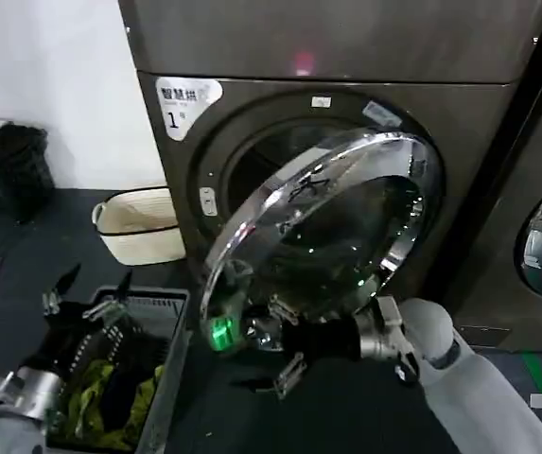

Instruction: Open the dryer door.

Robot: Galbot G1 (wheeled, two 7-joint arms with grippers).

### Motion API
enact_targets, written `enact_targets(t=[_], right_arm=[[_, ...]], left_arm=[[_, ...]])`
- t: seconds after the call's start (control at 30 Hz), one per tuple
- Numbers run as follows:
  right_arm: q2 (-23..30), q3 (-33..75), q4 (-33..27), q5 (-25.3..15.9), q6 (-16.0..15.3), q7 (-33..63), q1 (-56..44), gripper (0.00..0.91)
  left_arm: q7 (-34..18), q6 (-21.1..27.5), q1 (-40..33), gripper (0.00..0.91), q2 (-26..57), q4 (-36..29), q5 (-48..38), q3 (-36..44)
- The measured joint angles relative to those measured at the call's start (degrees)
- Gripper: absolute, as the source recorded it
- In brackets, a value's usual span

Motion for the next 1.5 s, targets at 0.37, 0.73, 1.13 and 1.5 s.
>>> enact_targets(t=[0.37, 0.73, 1.13, 1.5], right_arm=[[-2.0, 2.8, 1.0, -0.1, 1.0, -7.3, -3.1, 0.907], [-4.6, 6.6, 2.6, 0.2, 2.7, -9.8, -7.7, 0.907], [-6.2, 11.6, 2.2, 2.0, 3.4, -10.6, -11.5, 0.907], [-6.1, 20.2, -2.2, 1.1, 5.0, -11.0, -15.9, 0.907]], left_arm=[[-0.2, 0.0, -1.5, 0.907, 2.5, 0.2, -1.1, 2.6], [-2.0, 0.1, -6.5, 0.907, 6.9, 3.0, -5.1, 5.5], [0.9, 0.9, -8.7, 0.907, 11.0, 3.0, -7.4, 10.1], [2.1, 2.1, -10.7, 0.907, 13.1, 2.6, -7.6, 17.0]])
